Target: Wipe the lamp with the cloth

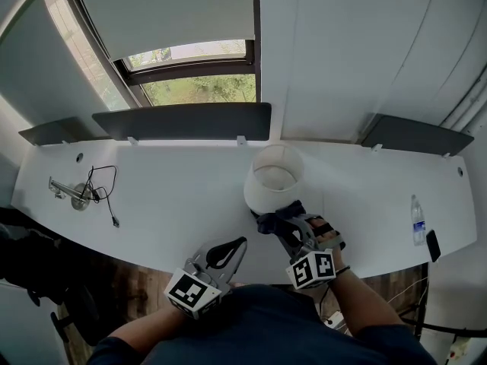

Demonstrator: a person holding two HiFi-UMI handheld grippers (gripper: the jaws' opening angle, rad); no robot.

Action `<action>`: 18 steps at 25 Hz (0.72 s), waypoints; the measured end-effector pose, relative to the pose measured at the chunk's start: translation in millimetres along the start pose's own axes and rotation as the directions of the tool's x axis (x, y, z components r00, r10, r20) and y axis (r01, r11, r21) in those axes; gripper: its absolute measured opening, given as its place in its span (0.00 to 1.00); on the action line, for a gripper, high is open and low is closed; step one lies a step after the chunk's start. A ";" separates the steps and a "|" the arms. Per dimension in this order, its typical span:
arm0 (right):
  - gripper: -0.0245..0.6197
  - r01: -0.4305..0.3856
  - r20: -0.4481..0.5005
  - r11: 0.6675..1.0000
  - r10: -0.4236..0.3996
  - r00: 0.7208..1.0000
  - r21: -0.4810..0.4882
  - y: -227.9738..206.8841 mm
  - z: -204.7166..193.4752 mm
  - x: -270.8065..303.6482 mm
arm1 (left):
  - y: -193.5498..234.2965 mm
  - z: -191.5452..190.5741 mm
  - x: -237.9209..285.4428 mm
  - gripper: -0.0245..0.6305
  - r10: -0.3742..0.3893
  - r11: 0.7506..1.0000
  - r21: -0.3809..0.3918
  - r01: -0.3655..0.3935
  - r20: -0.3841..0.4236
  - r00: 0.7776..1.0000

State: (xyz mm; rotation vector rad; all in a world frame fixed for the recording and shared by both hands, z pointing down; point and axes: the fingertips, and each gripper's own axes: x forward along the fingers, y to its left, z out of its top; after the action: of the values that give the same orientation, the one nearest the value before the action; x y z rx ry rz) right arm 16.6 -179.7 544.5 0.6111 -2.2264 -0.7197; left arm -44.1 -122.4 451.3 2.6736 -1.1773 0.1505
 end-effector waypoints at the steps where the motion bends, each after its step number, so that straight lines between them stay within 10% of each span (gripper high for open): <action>1: 0.20 -0.006 -0.009 1.000 0.006 1.000 -0.004 2.0 -2.9 0.3 | -0.6 0.4 0.9 0.05 0.001 1.000 -0.006 -0.001 0.001 1.000; 18: 0.20 0.197 0.016 0.980 -0.196 0.980 -0.037 -80.4 26.6 -65.0 | -24.3 13.7 24.5 0.05 -0.085 0.996 0.015 0.085 0.056 0.995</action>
State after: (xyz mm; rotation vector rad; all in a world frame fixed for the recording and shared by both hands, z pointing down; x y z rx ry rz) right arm 55.2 -191.1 445.7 0.8178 -2.1785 -0.8652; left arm -9.5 -127.2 438.7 2.7503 -1.0793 0.0689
